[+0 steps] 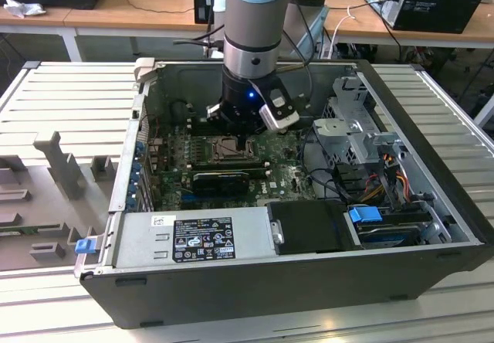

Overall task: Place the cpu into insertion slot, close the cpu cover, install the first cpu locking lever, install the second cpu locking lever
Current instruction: 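Install the second cpu locking lever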

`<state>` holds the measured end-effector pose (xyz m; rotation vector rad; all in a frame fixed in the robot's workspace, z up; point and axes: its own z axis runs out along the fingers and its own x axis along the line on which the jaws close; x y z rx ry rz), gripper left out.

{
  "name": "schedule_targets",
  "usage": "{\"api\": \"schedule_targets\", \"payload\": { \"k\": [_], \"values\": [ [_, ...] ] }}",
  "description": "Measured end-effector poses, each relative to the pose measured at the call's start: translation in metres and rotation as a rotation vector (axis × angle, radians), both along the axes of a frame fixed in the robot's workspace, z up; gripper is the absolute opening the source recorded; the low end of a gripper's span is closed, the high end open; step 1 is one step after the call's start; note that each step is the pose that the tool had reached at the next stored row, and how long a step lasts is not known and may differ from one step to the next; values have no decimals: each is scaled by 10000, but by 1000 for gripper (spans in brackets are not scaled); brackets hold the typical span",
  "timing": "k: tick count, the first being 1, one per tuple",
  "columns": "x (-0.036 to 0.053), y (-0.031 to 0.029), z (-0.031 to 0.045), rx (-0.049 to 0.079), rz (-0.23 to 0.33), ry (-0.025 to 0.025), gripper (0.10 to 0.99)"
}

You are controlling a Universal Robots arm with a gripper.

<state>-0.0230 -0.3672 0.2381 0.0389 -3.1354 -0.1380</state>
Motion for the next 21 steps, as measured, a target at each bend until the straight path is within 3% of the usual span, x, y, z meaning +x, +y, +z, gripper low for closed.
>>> {"api": "schedule_targets", "payload": {
  "k": [4, 7, 12, 16, 19, 21],
  "values": [
    [-80, -40, -21, 5, 148, 0, 106],
    [-216, -46, -59, 12, 298, 0, 106],
    [-232, -46, -181, 27, 479, 0, 106],
    [-300, -58, -208, 311, 613, -6, 106],
    [-344, -98, -215, 541, 813, -10, 106],
    [-401, -165, -228, 824, 1032, -17, 106]
  ]
}}
